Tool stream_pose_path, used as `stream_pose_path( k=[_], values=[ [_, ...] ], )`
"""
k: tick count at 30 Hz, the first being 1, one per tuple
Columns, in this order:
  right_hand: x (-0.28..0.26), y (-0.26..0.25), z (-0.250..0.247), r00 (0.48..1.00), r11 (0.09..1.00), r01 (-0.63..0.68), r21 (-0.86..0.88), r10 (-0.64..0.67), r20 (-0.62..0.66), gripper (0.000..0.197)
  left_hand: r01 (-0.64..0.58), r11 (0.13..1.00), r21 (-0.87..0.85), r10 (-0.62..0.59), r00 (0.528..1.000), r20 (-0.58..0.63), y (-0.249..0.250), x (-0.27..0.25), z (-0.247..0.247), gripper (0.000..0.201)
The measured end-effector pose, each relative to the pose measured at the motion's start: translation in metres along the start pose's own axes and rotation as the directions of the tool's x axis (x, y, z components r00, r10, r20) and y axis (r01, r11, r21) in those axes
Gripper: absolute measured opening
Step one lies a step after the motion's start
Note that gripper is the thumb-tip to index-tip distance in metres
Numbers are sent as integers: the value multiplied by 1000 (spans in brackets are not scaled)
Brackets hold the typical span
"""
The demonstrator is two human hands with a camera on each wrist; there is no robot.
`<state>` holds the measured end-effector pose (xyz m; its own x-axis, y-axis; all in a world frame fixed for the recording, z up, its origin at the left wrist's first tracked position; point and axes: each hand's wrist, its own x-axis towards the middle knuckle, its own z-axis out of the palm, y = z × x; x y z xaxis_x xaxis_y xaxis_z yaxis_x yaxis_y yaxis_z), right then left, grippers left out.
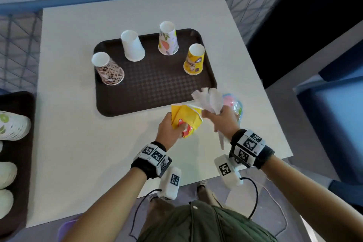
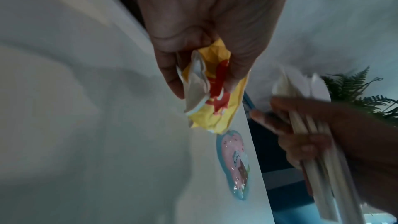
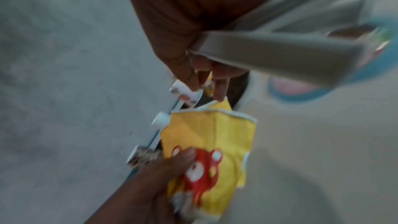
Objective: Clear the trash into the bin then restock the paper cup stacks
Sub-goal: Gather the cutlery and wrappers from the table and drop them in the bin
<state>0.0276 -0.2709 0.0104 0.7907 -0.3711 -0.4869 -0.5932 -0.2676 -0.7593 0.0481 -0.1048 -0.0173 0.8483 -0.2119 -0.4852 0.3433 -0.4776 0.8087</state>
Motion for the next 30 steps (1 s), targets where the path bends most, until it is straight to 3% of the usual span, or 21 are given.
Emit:
stream_pose_path(
  k=[2, 4, 9, 12, 14, 17, 19, 25, 30],
  values=[
    [21, 25, -40, 985, 994, -88, 57, 96, -146, 19, 13, 999, -34, -11, 998, 65, 11, 5, 25, 42],
    [37, 49, -74, 957, 974, -186, 125, 209, -201, 18, 13, 999, -41, -9, 996, 92, 19, 13, 51, 58],
    [55, 83, -110, 921, 890, -339, 304, 380, -84, 22, 6, 999, 38, -9, 996, 85, 41, 36, 108, 65],
    [56, 82, -110, 933, 867, -328, 375, 360, -18, 18, 28, 991, 131, -35, 998, 52, 48, 53, 126, 64],
    [59, 79, -108, 943, 872, -312, 377, 333, 9, 22, 44, 983, 181, -58, 996, 73, 66, 50, 128, 75],
    [65, 77, -107, 951, 891, -299, 343, 310, 24, 33, 78, 973, 218, -94, 993, 66, 79, 51, 132, 56],
    [66, 77, -108, 951, 897, -302, 322, 309, 33, 30, 104, 966, 235, -115, 993, 32, 77, 55, 134, 59],
    [62, 74, -105, 937, 889, -349, 296, 330, 115, 25, 204, 969, 137, -203, 979, -24, 61, 45, 130, 57],
    [54, 65, -80, 932, 948, -291, 126, 251, 259, 21, 158, 983, -89, -164, 984, -66, 29, 11, 100, 59]
  ],
)
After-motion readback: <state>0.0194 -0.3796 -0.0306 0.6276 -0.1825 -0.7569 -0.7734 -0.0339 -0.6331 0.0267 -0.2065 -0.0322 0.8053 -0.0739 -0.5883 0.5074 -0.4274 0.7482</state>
